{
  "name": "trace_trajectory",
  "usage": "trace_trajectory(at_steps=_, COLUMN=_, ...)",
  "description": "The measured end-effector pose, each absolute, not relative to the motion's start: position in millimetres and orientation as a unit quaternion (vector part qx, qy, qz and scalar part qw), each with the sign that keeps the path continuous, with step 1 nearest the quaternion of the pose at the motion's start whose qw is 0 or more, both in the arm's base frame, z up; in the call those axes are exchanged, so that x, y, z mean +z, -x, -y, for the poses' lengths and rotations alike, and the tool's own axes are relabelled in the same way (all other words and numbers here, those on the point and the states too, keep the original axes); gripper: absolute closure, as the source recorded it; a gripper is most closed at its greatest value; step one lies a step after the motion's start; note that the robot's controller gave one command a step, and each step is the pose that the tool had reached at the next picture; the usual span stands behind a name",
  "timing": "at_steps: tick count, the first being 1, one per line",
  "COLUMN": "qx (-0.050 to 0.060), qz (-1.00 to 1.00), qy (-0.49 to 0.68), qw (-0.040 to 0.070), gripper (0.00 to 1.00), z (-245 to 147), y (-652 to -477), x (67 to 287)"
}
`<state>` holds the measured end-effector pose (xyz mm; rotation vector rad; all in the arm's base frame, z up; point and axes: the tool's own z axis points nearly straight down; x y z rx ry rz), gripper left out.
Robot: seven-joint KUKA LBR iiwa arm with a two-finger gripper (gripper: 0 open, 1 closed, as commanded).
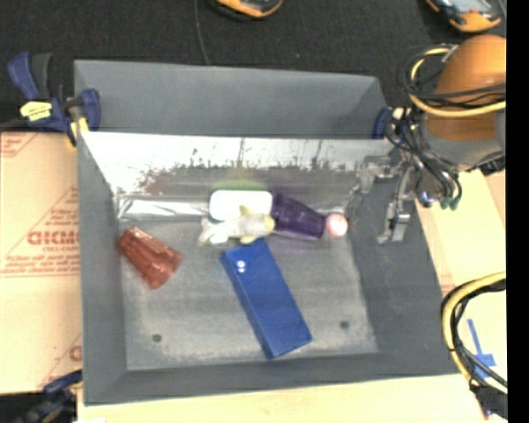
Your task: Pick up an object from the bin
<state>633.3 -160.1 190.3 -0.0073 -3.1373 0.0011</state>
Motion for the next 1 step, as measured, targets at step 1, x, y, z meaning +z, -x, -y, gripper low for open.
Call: trace_trajectory(at_steps=1, qx=0.001, qz=1.0, qy=0.001, qw=-0.002, gripper=0.0, z=159.3, y=-635.0, x=195.7)
